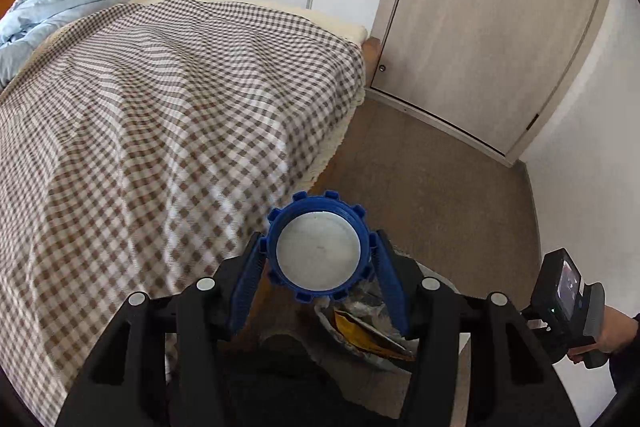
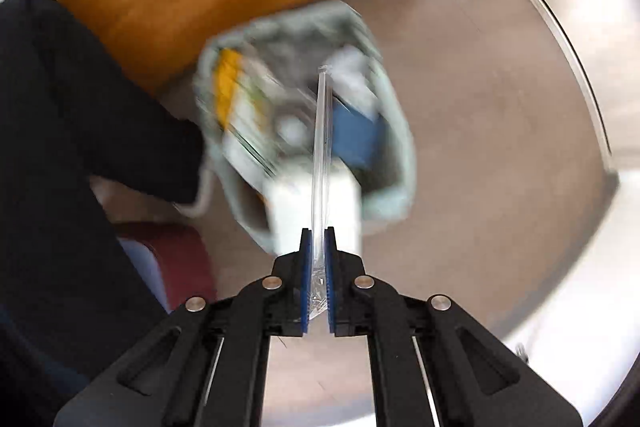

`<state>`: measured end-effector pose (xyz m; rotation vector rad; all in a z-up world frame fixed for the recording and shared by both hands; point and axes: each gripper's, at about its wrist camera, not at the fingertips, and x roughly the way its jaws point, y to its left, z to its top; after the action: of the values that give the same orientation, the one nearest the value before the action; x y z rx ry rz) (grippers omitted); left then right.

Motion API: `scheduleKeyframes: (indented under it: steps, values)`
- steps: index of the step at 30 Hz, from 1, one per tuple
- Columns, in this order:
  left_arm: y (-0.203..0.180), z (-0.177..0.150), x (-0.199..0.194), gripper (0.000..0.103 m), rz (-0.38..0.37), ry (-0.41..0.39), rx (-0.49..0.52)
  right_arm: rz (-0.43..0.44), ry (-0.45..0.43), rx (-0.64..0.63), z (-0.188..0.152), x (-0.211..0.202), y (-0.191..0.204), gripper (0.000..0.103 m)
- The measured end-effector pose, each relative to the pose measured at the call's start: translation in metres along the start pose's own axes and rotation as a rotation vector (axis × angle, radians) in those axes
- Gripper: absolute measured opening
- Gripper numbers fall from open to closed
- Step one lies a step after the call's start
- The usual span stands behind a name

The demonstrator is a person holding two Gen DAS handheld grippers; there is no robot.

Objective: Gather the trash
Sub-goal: 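Carry the blue cap and clear straw with both grippers to the bin, then open both grippers over the bin, dropping the cap and straw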

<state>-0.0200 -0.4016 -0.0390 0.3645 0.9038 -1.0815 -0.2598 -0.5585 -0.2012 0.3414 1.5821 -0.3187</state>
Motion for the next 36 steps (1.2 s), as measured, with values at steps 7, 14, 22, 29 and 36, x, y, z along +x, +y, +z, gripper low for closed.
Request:
scheduleKeyframes:
  steps: [7,14,22,29,36]
  values:
    - [-0.022,-0.005,0.02,0.052,-0.04,0.037,0.017,-0.032,0.132,0.019,-0.008,0.028,-0.033,0.006]
    - [-0.025,-0.009,0.032,0.052,-0.048,0.065,0.007,-0.03,0.21,0.022,0.011,0.057,-0.046,0.006]
    - [-0.037,-0.012,0.056,0.052,-0.051,0.115,-0.006,0.005,0.087,0.077,0.057,0.08,-0.061,0.006]
    - [-0.053,-0.01,0.091,0.052,-0.076,0.198,-0.048,0.04,0.001,0.158,0.077,0.102,-0.075,0.026]
    - [-0.07,-0.027,0.145,0.052,-0.086,0.35,-0.101,0.076,-0.294,0.321,0.052,0.03,-0.103,0.062]
